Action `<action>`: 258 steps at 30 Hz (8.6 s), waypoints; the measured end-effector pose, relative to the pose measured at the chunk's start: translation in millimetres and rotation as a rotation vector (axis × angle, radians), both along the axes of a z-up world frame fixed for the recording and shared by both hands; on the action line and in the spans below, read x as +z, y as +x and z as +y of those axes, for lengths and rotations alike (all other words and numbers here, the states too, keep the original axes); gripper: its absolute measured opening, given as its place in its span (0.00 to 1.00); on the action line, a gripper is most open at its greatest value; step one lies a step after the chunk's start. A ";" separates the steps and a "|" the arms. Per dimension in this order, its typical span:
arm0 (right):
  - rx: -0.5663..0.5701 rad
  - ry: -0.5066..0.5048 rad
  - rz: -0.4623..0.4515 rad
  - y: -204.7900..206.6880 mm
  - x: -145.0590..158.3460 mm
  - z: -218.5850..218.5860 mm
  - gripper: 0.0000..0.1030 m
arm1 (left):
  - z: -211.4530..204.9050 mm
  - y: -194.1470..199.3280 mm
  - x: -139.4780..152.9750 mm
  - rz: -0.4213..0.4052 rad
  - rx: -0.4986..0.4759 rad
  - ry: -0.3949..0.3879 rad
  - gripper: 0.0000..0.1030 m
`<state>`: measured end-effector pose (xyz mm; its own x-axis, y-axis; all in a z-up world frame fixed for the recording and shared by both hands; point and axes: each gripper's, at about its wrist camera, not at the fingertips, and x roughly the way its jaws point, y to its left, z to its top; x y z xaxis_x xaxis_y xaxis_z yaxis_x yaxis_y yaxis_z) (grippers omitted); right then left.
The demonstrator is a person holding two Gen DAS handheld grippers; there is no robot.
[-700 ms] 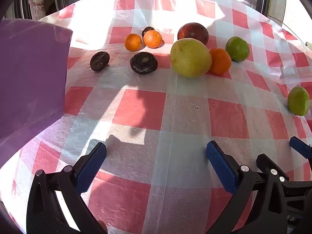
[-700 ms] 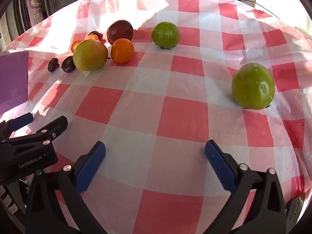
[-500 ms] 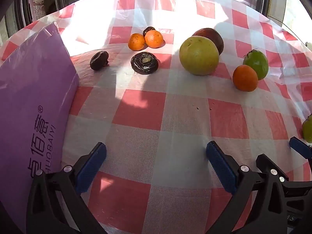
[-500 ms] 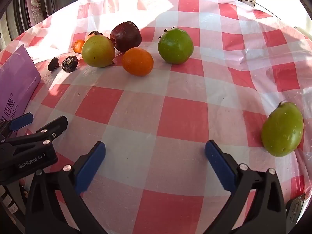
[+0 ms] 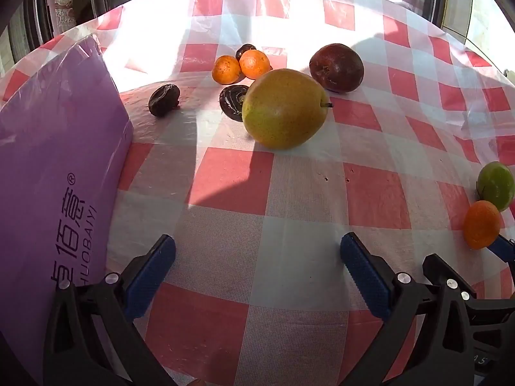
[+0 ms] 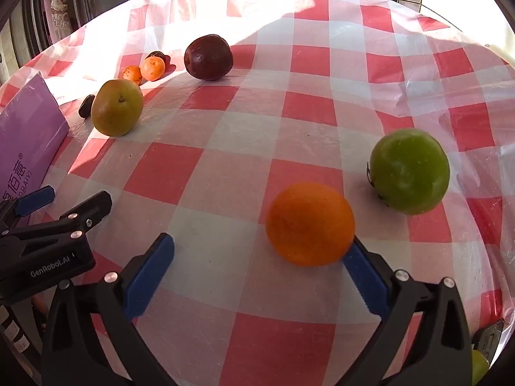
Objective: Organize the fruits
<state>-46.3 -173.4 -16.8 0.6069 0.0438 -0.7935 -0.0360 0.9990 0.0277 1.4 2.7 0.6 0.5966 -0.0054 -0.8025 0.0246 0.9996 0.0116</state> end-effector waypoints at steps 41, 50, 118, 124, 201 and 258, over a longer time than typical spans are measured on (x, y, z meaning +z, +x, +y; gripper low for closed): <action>0.057 -0.002 -0.001 3.3 -0.2 3.6 0.99 | -2.8 -1.0 -0.6 -0.002 0.010 -0.001 0.96; 0.051 0.001 -0.001 3.4 0.1 4.1 0.99 | -3.2 -0.7 -0.3 -0.002 0.010 -0.001 0.96; -0.480 0.157 0.105 -1.9 11.6 -210.4 0.78 | -167.4 -43.0 12.9 0.006 -0.667 0.073 0.89; -0.506 0.149 0.117 13.7 9.2 -212.3 0.71 | -177.1 -35.4 6.7 0.020 -0.613 0.086 0.80; -0.037 0.038 0.329 39.3 20.1 -41.6 0.60 | 80.9 -38.1 148.7 -0.021 -0.258 -0.200 0.41; 0.858 -0.204 0.601 22.3 61.3 453.5 0.71 | 354.7 -120.1 9.3 0.669 0.234 -0.049 0.59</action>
<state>-23.9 280.2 44.5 -0.0569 0.1032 -0.9930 -0.7657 0.6337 0.1097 -118.7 357.4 9.8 -0.0343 0.0175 -0.9993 -0.2045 0.9786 0.0241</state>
